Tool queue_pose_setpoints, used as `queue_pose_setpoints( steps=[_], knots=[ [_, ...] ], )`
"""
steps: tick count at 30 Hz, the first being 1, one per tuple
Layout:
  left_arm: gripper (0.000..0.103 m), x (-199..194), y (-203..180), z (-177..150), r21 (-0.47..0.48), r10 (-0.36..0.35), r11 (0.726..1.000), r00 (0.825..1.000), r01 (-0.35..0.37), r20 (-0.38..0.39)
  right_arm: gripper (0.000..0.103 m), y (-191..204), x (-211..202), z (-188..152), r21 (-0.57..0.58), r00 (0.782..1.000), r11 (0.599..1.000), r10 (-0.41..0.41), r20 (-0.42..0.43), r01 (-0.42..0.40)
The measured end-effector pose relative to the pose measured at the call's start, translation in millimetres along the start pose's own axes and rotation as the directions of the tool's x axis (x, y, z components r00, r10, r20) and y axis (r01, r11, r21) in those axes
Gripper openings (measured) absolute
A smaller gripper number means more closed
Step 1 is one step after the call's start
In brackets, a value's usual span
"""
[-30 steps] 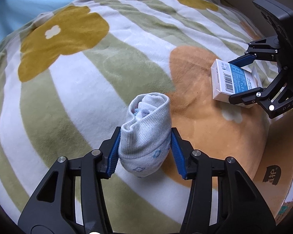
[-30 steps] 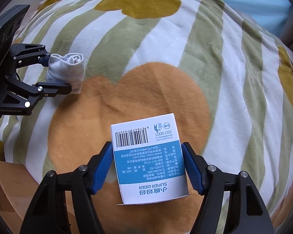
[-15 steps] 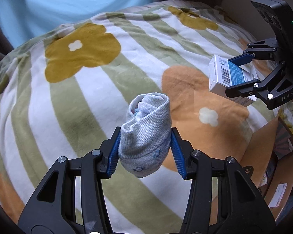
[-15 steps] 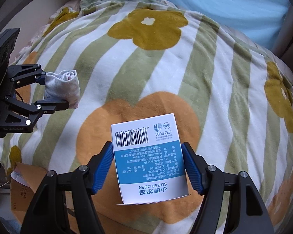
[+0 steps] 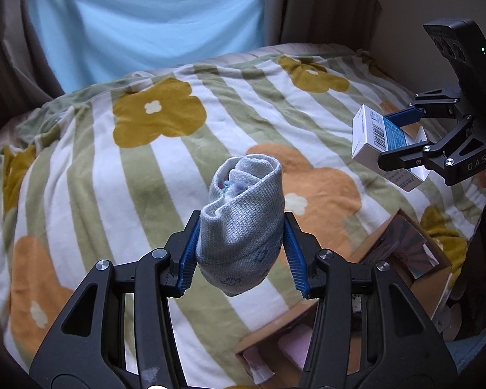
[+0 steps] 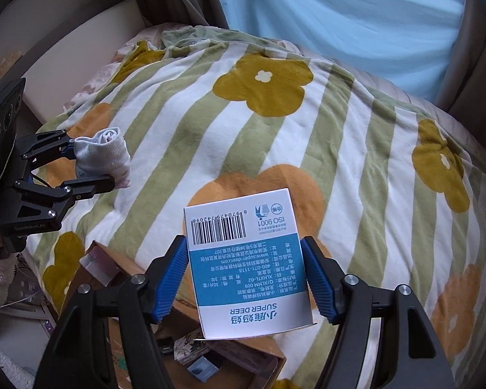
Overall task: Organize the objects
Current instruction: 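Carry the sock and SUPER DEER box into the cardboard box and release both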
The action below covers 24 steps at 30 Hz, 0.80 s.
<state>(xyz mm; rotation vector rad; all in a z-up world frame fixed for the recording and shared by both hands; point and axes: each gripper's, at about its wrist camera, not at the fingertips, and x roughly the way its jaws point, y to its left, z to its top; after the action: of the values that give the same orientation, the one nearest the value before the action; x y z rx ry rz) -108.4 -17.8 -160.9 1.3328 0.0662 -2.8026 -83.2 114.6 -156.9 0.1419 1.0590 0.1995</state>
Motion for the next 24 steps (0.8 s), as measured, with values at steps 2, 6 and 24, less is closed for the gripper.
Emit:
queue_pose_setpoints(
  steps=[2, 6, 24],
  knots=[
    [0.045, -13, -8, -8, -0.015, 0.006, 1.0, 1.0, -0.006, 0.004, 0.065, 6, -11, -10, 0.033, 1.0, 0.999, -0.005, 0.012, 0.004],
    [0.045, -33, -25, -29, -0.044, 0.02, 0.999, 1.0, -0.02, -0.004, 0.065, 17, -27, -32, 0.045, 1.0, 0.999, 0.009, 0.012, -0.009],
    [0.045, -20, -84, -137, -0.186, 0.044, 0.98, 0.99, -0.07, -0.136, 0.065, 50, -5, -127, 0.113, 0.997, 0.992, 0.06, -0.048, -0.054]
  ],
)
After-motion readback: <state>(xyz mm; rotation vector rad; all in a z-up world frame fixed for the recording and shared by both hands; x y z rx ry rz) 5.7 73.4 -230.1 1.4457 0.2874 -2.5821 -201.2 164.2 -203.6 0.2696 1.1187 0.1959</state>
